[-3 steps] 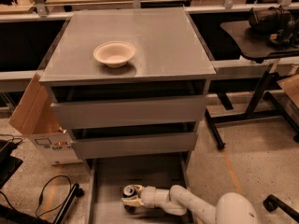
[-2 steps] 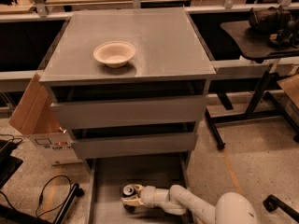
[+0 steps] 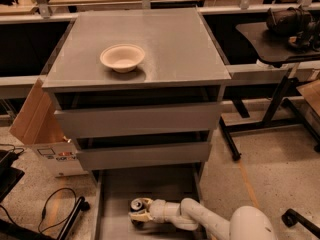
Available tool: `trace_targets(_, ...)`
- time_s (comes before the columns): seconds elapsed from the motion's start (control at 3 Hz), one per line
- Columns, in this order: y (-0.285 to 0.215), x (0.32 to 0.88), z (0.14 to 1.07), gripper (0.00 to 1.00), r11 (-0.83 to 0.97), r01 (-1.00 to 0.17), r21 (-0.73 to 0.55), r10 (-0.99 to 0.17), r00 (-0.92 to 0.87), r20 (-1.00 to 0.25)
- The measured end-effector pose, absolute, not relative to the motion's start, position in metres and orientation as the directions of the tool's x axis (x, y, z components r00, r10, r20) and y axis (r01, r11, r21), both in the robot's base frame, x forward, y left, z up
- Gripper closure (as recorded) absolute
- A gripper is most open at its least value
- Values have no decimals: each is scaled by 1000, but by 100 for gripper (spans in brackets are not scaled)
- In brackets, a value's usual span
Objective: Place pepsi can into bottom drawer
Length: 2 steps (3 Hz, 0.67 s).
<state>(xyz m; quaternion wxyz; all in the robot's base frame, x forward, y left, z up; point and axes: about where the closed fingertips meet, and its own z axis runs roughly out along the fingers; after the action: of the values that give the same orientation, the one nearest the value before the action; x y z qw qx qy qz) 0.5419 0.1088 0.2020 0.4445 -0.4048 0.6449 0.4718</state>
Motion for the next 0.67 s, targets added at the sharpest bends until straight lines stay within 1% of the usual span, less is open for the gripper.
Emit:
trace_targets(0.33, 111, 541, 202, 15, 224, -942, 250, -102, -278, -955)
trace_targets(0.67, 113, 540, 202, 0, 221, -942, 251, -101, -278, -955)
